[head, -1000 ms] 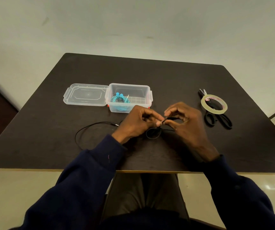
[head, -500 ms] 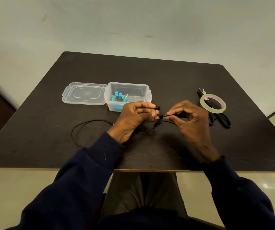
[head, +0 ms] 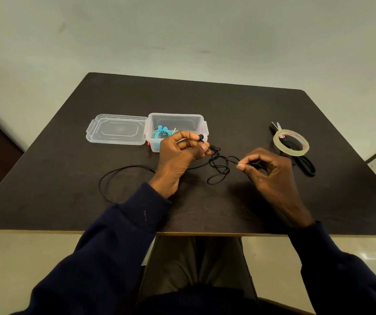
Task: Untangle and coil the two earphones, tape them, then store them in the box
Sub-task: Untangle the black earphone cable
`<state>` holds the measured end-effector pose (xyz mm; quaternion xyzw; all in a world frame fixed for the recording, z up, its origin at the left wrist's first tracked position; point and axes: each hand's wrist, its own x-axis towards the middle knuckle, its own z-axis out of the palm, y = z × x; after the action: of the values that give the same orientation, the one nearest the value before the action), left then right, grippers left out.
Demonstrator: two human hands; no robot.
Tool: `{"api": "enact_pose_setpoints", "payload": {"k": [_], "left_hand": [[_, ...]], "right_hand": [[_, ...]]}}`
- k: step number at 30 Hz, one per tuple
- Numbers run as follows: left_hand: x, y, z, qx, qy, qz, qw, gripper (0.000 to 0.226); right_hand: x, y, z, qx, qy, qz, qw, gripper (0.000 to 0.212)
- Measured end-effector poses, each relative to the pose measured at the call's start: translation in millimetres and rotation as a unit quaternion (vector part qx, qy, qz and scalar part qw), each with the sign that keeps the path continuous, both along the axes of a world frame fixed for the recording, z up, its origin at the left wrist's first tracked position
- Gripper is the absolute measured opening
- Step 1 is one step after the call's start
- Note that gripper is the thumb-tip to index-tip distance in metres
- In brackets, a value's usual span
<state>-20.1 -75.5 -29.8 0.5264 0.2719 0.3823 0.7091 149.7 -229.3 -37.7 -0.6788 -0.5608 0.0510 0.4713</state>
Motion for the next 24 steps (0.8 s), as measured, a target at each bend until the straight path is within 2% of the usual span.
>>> {"api": "enact_pose_setpoints", "payload": {"k": [6,13,19,24], "left_hand": [[-3.3,0.8,3.9,-0.030,-0.023,-0.015,0.999,0.020],[-1.4,-2.9,5.5,-0.029,0.003,0.002,1.000,0.024],[0.3,-12.9,5.3,-0.005,0.013,0.019,1.000,0.023],[-1.0,-12.8,4.6,0.005,0.018,0.033,0.999,0.024]], "right_hand": [[4.8,1.2,-0.9,-0.019,-0.014,-0.012,1.000,0.011],[-10.5,12.8,5.1,-0.008,-0.028,-0.021,0.999,0.018],[-30.9,34.0,7.1,-0.011,-0.069,-0.028,0.997,0.032],[-36.1,40.9,2.3,0.009,-0.003,-0.032,0.999,0.019]]}}
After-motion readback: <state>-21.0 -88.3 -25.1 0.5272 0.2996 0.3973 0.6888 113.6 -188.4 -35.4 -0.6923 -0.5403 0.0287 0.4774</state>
